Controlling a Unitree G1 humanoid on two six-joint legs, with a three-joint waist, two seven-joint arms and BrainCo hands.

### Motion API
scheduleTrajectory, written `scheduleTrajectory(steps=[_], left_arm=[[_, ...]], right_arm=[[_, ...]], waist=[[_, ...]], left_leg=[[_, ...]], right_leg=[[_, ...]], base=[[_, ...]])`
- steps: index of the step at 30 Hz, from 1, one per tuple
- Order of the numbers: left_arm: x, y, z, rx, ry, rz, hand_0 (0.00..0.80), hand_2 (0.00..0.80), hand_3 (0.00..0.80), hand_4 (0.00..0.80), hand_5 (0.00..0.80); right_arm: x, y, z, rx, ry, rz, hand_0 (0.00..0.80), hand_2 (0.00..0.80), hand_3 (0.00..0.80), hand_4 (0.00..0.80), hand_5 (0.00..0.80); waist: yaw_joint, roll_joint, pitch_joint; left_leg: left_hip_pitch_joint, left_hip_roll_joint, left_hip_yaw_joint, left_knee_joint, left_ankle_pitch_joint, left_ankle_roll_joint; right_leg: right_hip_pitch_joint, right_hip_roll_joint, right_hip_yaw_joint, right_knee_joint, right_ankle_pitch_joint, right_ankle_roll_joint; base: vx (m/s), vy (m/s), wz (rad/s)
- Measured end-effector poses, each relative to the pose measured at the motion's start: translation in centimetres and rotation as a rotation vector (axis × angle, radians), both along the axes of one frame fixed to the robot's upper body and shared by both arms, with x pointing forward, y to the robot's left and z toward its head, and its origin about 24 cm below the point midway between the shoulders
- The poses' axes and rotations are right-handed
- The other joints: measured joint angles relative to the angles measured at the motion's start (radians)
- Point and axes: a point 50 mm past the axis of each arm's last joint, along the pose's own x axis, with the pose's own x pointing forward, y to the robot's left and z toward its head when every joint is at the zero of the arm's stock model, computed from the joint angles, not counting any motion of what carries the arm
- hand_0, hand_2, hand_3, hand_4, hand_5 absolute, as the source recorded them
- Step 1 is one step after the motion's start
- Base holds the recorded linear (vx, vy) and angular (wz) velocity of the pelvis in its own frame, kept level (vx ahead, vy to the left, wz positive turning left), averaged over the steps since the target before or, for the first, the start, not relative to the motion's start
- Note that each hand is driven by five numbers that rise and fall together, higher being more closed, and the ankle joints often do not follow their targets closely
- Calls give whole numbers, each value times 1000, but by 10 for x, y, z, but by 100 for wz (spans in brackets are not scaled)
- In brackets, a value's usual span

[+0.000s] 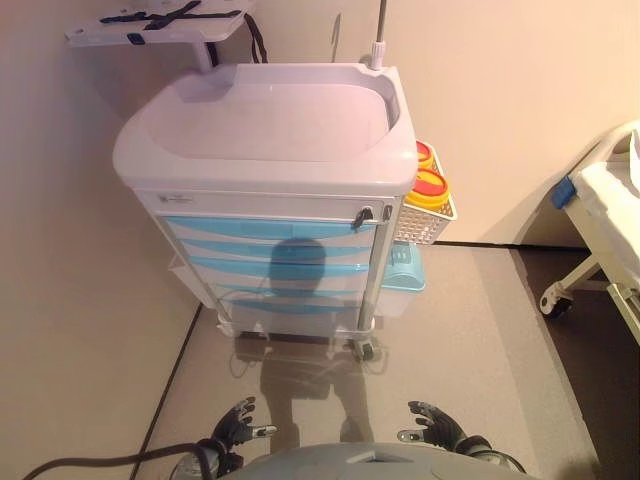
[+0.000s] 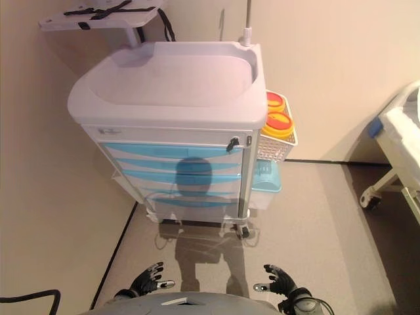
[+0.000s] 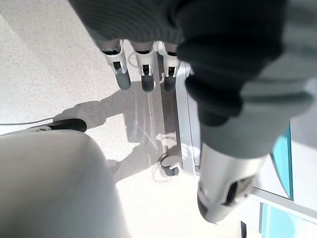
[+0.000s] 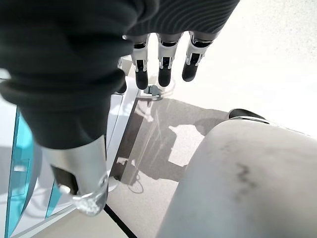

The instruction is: Open the drawer and pick up the medicine

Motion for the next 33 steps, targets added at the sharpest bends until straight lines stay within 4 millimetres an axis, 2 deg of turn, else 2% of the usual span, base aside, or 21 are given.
scheduleTrajectory(steps=[21,33], left_arm=[[-1,-2,-1,-33,29,-14,0,0,0,0,0],[9,-1,1,-73,12,41,0,0,0,0,0]], right_arm=[[0,0,0,0,2,-1,0,0,0,0,0],[5,-3,1,-6,-2,3,0,0,0,0,0]], waist=[[-2,-1,8],[-19,0,54]], left_leg=[[2,0,6,-1,0,0],[-13,3,39,2,-3,1]], right_leg=[[-5,0,6,2,0,1],[-56,2,45,31,-1,1]], base=[[5,1,0],[32,22,-10]])
